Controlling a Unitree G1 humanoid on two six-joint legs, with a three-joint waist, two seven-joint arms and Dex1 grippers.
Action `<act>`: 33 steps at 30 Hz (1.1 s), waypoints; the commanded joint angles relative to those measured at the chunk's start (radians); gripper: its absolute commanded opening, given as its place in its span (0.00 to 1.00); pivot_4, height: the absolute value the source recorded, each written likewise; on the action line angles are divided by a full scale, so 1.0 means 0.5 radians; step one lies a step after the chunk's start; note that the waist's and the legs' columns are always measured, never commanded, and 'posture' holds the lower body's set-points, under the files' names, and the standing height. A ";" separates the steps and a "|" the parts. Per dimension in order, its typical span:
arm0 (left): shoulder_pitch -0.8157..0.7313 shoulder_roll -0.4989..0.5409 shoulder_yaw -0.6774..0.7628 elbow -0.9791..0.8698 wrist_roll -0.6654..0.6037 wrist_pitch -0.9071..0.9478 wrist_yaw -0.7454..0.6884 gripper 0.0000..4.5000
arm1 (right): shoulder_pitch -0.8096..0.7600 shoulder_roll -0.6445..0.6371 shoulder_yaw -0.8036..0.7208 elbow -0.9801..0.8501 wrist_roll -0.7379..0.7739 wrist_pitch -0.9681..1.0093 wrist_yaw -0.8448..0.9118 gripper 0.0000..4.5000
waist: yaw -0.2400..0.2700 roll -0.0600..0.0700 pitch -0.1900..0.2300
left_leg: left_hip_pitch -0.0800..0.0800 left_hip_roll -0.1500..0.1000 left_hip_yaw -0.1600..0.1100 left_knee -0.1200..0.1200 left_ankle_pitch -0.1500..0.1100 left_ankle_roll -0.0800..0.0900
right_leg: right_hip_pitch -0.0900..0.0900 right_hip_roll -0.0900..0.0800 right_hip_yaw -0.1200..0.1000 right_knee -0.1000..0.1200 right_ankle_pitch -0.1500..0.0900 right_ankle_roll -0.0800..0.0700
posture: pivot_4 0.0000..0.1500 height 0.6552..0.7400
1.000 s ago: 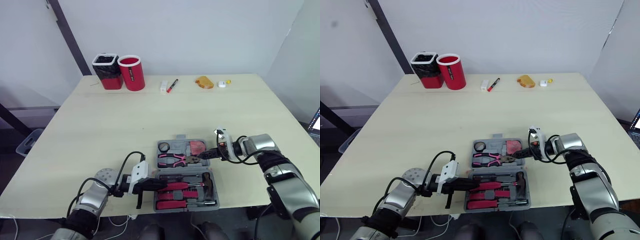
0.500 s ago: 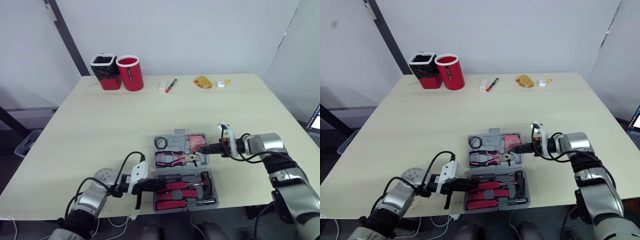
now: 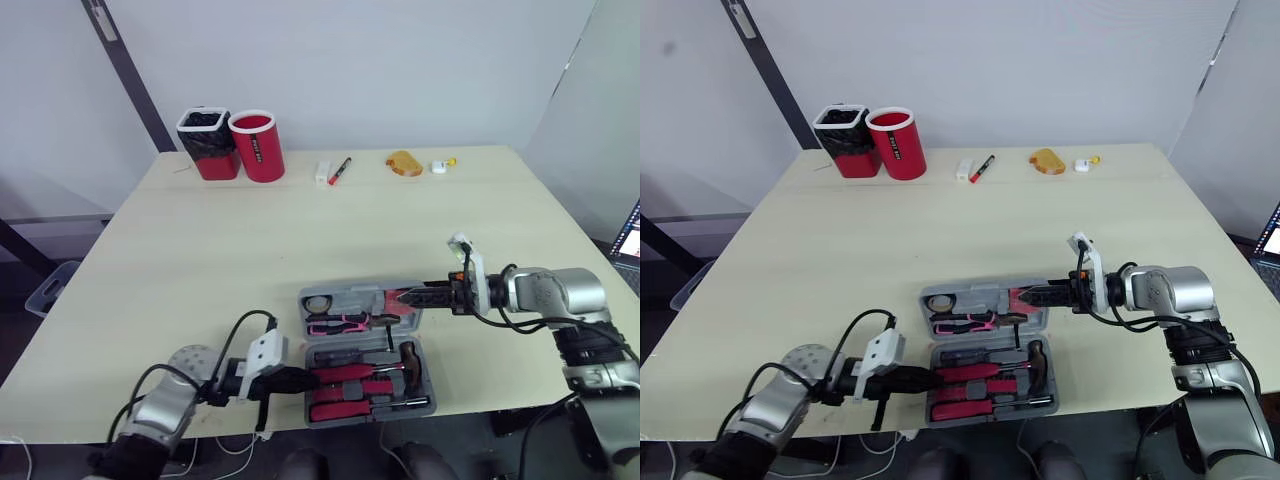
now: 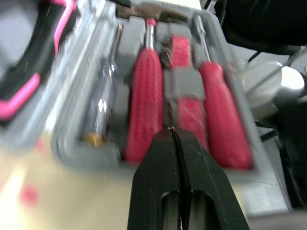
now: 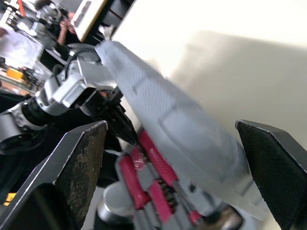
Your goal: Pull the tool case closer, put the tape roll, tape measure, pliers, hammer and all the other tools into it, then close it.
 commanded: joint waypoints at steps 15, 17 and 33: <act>0.338 0.069 0.701 -0.579 -0.648 0.652 0.310 0.01 | 0.975 -0.077 -0.318 -1.321 0.233 -0.587 -0.352 1.00 | 0.047 -0.003 0.004 | -0.003 -0.004 -0.001 0.000 0.000 0.000 | 0.001 -0.008 -0.003 -0.008 -0.001 0.002 | 1.00 1.00; 0.285 -0.031 0.659 -0.684 -0.632 0.665 0.466 0.01 | 1.081 0.041 -0.307 -1.366 0.082 -0.985 -0.393 1.00 | 0.054 -0.003 0.004 | -0.002 -0.003 -0.002 -0.001 0.000 0.000 | 0.001 -0.005 -0.004 -0.008 -0.003 0.006 | 1.00 1.00; 0.216 -0.055 0.598 -0.497 -0.522 0.742 0.538 0.99 | 1.575 -0.359 -0.548 -0.731 -0.291 -2.177 0.021 1.00 | 0.053 -0.006 0.006 | 0.002 -0.008 0.010 0.000 0.000 0.000 | 0.005 0.003 -0.001 -0.006 -0.002 0.001 | 1.00 1.00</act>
